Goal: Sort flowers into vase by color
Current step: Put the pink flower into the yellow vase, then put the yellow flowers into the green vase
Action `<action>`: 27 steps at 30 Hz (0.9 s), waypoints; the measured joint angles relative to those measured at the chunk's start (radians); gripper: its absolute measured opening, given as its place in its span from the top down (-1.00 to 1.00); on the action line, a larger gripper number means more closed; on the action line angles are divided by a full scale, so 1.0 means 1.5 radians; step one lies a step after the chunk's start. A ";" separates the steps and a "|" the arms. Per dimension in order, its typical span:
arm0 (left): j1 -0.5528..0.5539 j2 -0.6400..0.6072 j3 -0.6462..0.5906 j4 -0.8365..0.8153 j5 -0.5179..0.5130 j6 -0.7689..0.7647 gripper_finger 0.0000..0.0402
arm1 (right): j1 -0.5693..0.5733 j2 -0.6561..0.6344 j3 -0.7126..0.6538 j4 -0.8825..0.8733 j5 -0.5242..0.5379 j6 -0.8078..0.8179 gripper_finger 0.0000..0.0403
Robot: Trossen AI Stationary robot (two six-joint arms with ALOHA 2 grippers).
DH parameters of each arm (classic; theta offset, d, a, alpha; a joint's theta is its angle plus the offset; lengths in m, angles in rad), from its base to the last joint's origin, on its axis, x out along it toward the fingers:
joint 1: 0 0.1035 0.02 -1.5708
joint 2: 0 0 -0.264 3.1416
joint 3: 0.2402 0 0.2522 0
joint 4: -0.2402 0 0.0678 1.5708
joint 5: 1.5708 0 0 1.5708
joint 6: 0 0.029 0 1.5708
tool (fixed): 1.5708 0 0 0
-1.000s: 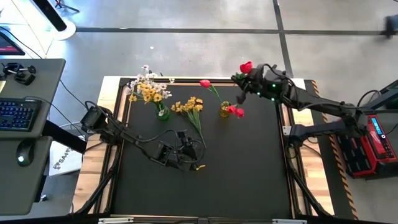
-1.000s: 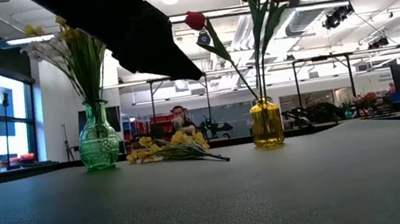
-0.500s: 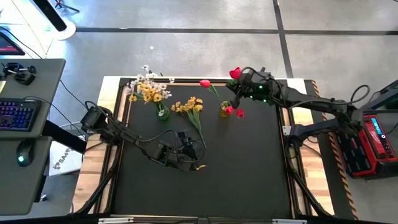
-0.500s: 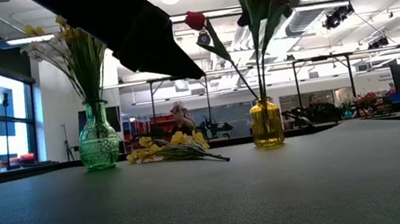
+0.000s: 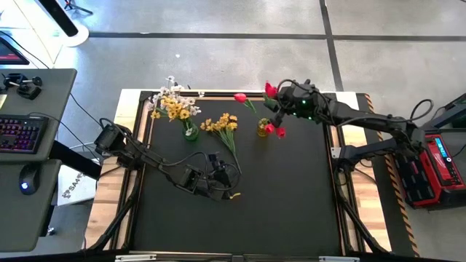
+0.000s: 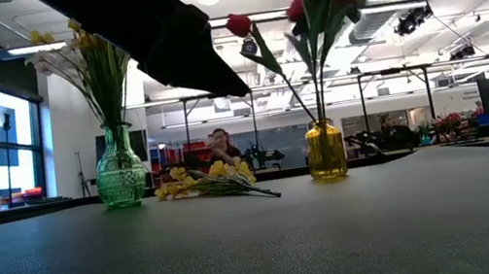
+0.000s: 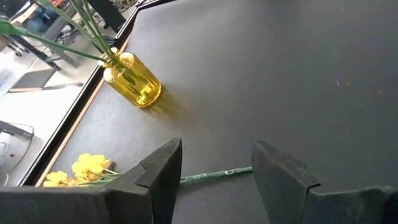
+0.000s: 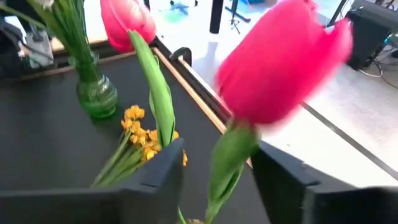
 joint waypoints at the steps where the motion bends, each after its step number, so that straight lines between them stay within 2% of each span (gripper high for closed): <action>1: 0.000 0.000 0.000 0.000 0.000 -0.004 0.11 | 0.000 -0.002 0.007 -0.015 0.000 -0.006 0.13; 4: 0.000 0.000 0.000 -0.006 -0.001 -0.021 0.11 | 0.000 -0.014 0.040 -0.072 0.010 -0.008 -0.10; 7: 0.000 0.000 0.000 -0.021 -0.005 -0.057 0.11 | 0.004 -0.039 0.077 -0.141 0.030 0.019 -0.21; 10: 0.003 0.000 0.000 -0.064 -0.019 -0.151 0.11 | 0.031 -0.075 0.099 -0.205 0.081 0.040 -0.24; 12: 0.016 0.000 0.000 -0.111 -0.006 -0.255 0.11 | 0.065 -0.109 0.100 -0.242 0.110 0.064 -0.23; 15: 0.050 0.000 0.000 -0.163 0.028 -0.406 0.11 | 0.138 -0.150 0.089 -0.289 0.149 0.118 -0.20; 17: 0.075 0.003 0.000 -0.170 0.044 -0.462 0.11 | 0.201 -0.171 0.063 -0.290 0.177 0.151 -0.17; 21: 0.117 0.006 -0.001 -0.127 0.077 -0.457 0.11 | 0.342 -0.183 0.000 -0.273 0.268 0.213 -0.12; 27: 0.161 0.006 -0.001 -0.078 0.173 -0.421 0.00 | 0.517 -0.154 -0.089 -0.245 0.403 0.328 -0.02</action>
